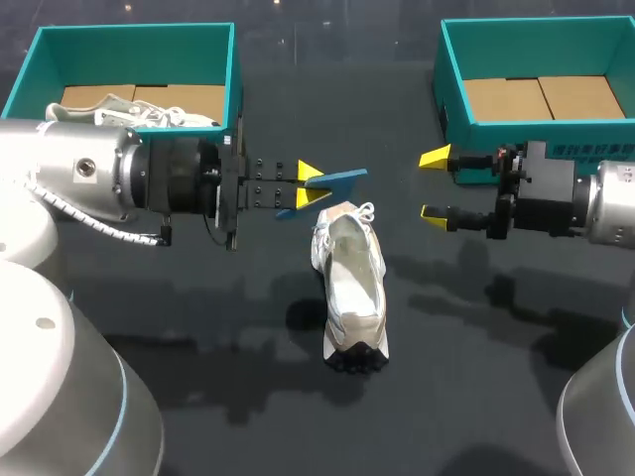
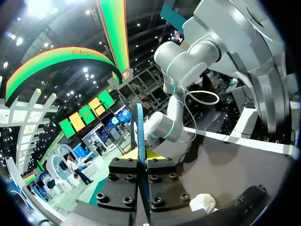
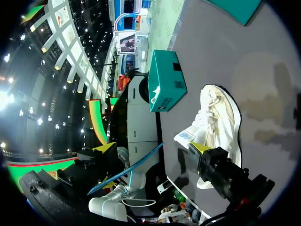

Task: Take the shoe out of the shoebox, open the shoe tongue, remove and reinsert the insole, then place the shoe into the shoebox

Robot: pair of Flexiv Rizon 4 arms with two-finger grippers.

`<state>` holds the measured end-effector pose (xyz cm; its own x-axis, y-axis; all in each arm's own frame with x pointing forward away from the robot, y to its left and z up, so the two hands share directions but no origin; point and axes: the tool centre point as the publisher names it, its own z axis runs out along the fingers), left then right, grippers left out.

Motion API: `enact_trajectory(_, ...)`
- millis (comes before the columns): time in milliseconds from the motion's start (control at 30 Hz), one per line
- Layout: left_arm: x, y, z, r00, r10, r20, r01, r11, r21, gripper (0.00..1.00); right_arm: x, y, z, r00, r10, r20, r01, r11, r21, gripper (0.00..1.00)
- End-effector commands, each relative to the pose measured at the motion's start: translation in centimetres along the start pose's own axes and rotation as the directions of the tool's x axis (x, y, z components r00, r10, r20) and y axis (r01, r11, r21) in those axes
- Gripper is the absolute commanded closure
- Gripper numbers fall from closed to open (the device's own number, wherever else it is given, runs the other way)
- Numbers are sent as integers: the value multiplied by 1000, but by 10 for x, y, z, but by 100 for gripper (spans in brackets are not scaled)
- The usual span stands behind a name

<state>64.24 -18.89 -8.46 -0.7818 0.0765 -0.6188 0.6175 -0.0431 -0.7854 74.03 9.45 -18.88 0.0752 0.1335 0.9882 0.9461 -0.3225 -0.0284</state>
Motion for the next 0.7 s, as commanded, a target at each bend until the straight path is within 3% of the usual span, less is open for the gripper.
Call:
enact_trajectory(33,-9,22,19,959,278,-50,-268,952,146,100,7,7,6,1000,4,-27,-4,1000,13,0)
enact_trajectory(100,-8,25,28,916,387,-104,-380,922,78,100,11,9,8,998,26,-55,-25,999,30,0)
enact_trajectory(533,-8,25,28,916,387,-104,-380,922,78,100,14,12,11,995,69,-66,-66,997,38,0)
enact_trajectory(700,-12,47,35,807,570,-153,-548,820,165,100,15,12,13,992,88,-86,-84,995,46,0)
